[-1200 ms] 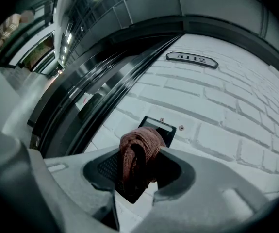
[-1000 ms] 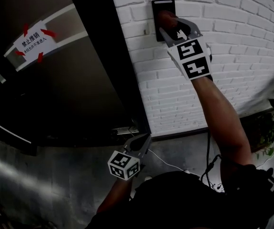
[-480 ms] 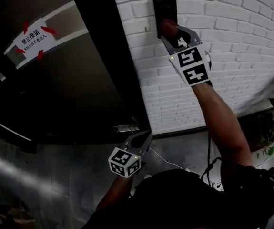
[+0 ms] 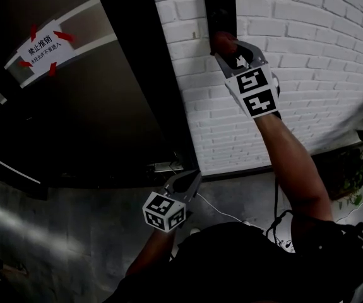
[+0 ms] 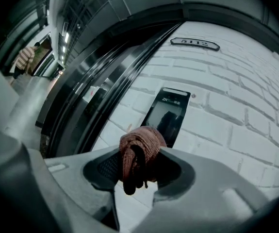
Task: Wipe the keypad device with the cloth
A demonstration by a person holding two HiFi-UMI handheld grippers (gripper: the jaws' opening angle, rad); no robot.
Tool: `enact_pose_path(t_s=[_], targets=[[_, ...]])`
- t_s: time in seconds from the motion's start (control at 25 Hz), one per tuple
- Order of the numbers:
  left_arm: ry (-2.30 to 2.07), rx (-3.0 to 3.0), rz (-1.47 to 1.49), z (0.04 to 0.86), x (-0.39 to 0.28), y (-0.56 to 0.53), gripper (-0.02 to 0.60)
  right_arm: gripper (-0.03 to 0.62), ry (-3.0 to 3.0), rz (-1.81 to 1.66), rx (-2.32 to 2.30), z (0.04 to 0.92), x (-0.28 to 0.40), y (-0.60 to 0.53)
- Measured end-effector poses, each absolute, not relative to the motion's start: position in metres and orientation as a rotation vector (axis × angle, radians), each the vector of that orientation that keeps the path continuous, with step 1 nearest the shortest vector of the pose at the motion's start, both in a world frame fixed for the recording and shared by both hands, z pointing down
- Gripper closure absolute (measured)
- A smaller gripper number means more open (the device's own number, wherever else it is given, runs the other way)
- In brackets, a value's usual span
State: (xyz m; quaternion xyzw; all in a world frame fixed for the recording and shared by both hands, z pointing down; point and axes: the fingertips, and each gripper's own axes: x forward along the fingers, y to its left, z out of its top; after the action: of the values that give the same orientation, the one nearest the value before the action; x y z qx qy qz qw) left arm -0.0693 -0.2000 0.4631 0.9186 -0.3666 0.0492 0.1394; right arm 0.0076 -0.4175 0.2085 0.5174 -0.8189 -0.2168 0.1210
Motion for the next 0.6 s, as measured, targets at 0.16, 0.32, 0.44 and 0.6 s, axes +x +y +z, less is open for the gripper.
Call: enact_pose_path(t_s=[0.16,0.32,0.44,0.6], targets=[[-1.079,2.67,0.144,0.465,-0.071,-0.202,0.565,0.445,-2.396,-0.604,1.503,0.218,0.009,-0.417],[-1.076,2.668,0.148,0.465,-0.07,-0.202,0.565,0.445,-2.398,-0.569,1.494,0.228,0.009,-0.417],[-1.078,2.669,0.147,0.465,-0.071,-0.201,0.565,0.445,-2.396,-0.55,1.493,0.235,0.01,-0.416],[-1.084,2.667,0.142,0.465,-0.072,-0.201,0.565,0.445,-2.39,-0.532,1.481,0.239,0.01,-0.416]])
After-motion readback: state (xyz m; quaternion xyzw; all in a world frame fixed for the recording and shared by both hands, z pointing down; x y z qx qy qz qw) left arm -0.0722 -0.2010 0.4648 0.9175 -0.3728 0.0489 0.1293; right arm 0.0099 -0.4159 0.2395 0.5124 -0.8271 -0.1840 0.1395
